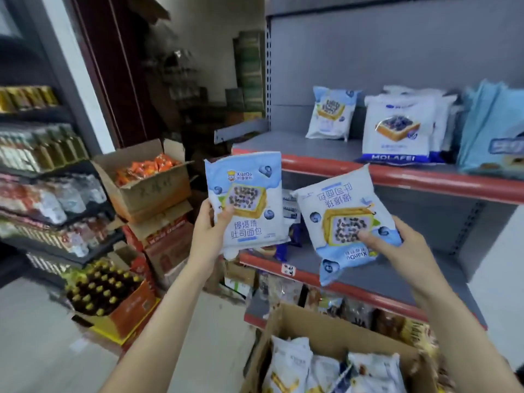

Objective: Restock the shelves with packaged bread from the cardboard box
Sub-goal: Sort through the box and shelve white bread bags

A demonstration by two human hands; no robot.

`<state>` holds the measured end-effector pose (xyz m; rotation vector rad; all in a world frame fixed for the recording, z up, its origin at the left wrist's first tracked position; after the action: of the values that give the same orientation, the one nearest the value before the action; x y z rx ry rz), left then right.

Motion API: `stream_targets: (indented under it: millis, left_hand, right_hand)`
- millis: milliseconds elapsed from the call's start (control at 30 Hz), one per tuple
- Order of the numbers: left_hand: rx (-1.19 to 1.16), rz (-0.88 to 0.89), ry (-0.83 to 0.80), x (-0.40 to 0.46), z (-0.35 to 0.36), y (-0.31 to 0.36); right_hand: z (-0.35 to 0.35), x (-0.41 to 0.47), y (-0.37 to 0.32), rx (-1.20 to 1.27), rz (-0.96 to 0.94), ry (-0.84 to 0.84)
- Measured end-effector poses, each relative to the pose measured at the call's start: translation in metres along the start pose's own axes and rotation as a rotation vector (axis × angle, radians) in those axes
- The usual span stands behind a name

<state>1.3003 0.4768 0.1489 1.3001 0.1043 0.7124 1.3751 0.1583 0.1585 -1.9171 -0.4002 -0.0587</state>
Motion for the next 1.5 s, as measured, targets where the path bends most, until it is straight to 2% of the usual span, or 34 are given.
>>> stream_targets:
  millis: [133, 233, 300, 400, 500, 567, 700, 833, 900, 933, 1067, 1133, 1200, 1300, 1333, 1400, 1433, 1500]
  left_hand:
    - [-0.038, 0.083, -0.06, 0.076, 0.011, 0.024]
    - [-0.05, 0.097, -0.13, 0.14, 0.026, 0.03]
    - [-0.039, 0.121, -0.184, 0.18, 0.039, 0.033]
    - [-0.017, 0.178, -0.249, 0.229, 0.057, 0.039]
    - [-0.027, 0.214, -0.272, 0.268, 0.072, 0.041]
    - [-0.057, 0.206, -0.279, 0.291, 0.08, 0.039]
    - [-0.044, 0.178, -0.292, 0.318, 0.093, 0.024]
    - [0.049, 0.189, -0.341, 0.34, 0.107, 0.005]
    - [0.049, 0.147, -0.365, 0.347, 0.115, -0.003]
    - [0.03, 0.113, -0.373, 0.349, 0.119, -0.006]
    - [-0.037, -0.064, -0.446, 0.349, 0.147, -0.022]
    - [-0.072, -0.145, -0.498, 0.346, 0.172, -0.032]
    - [-0.125, -0.228, -0.541, 0.338, 0.202, -0.038]
    - [-0.124, -0.292, -0.639, 0.319, 0.247, -0.048]
    - [0.014, -0.249, -0.674, 0.315, 0.258, -0.053]
    - [0.468, -0.092, -0.718, 0.32, 0.272, -0.072]
    - [0.659, -0.01, -0.716, 0.326, 0.275, -0.078]
    - [0.81, 0.079, -0.723, 0.326, 0.276, -0.079]
  right_hand:
    - [0.0, 0.059, -0.049, 0.004, -0.084, 0.175]
    - [-0.011, 0.103, -0.086, -0.119, -0.133, 0.366]
    - [-0.016, 0.132, -0.118, -0.298, -0.173, 0.447]
    - [-0.014, 0.176, -0.17, -0.821, -0.245, 0.509]
    - [0.006, 0.229, -0.207, -1.391, -0.275, 0.458]
    - [0.025, 0.27, -0.212, -1.612, -0.253, 0.364]
    - [0.058, 0.34, -0.194, -1.813, -0.238, 0.183]
    - [0.072, 0.39, -0.169, -2.018, -0.301, 0.117]
    - [0.066, 0.404, -0.16, -1.908, -0.359, 0.178]
    - [0.057, 0.405, -0.158, -1.758, -0.362, 0.254]
    - [0.004, 0.36, -0.154, -0.815, -0.298, 0.664]
    - [-0.002, 0.325, -0.146, -0.572, -0.262, 0.727]
    - [0.005, 0.303, -0.134, -0.548, -0.235, 0.713]
    - [0.028, 0.305, -0.099, -0.817, -0.136, 0.512]
    - [0.036, 0.312, -0.082, -0.946, -0.073, 0.406]
    - [0.042, 0.324, -0.051, -1.13, 0.053, 0.238]
    - [0.042, 0.326, -0.042, -1.153, 0.096, 0.192]
    - [0.039, 0.328, -0.036, -1.076, 0.083, 0.159]
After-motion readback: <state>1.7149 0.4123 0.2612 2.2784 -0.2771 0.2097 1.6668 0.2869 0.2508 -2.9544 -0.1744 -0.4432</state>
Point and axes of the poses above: each hand's wrist, its own x-axis towards the middle knuckle, its own z-axis out of the palm, y = z × x, the point moved 9 cm from there along x, towards the middle knuckle, and after that the axes turned 11 degrees about -x, right-handed, at the moved point
